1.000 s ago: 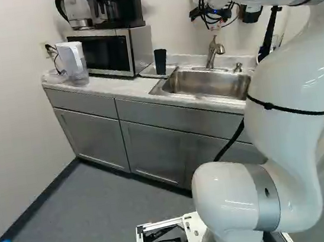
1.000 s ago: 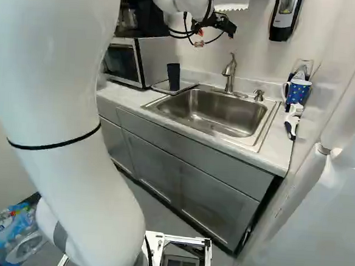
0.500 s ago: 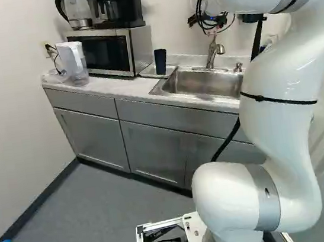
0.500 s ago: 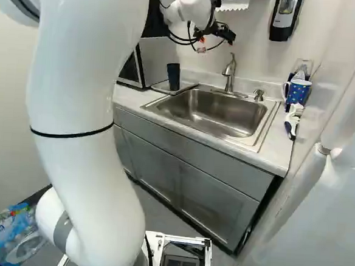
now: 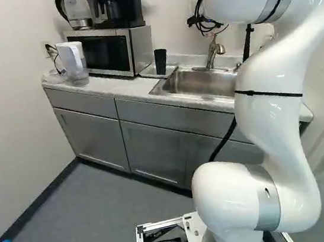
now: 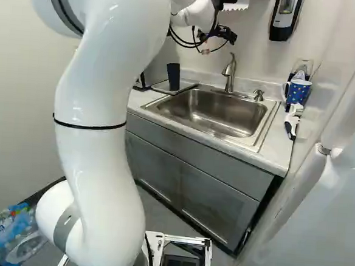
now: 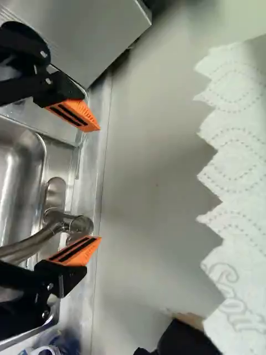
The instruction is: Rinse the cup and place it in the tray
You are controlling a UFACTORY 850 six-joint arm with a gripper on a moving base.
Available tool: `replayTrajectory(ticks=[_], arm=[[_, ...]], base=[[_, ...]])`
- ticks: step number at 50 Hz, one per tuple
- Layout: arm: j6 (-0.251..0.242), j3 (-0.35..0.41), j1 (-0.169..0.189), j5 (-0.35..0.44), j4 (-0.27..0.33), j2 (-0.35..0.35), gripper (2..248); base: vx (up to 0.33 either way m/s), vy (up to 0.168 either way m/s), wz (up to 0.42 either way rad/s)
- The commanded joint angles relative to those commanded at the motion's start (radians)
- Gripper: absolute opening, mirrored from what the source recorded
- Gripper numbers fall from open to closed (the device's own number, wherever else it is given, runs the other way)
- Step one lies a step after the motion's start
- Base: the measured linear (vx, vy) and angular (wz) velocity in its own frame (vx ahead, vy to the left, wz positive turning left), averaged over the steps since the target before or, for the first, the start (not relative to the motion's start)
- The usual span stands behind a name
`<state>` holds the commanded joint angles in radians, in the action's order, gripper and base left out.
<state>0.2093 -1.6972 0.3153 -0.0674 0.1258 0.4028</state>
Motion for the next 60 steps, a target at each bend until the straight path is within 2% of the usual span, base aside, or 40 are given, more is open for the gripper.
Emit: replayTrajectory(ticks=[16,60], arm=[[0.0,-0.042,0.007,0.0,0.0,0.035,247],[0.0,-0.02,0.007,0.0,0.0,0.043,247]], base=[[0.0,0.0,0.0],[0.0,0.0,0.0]])
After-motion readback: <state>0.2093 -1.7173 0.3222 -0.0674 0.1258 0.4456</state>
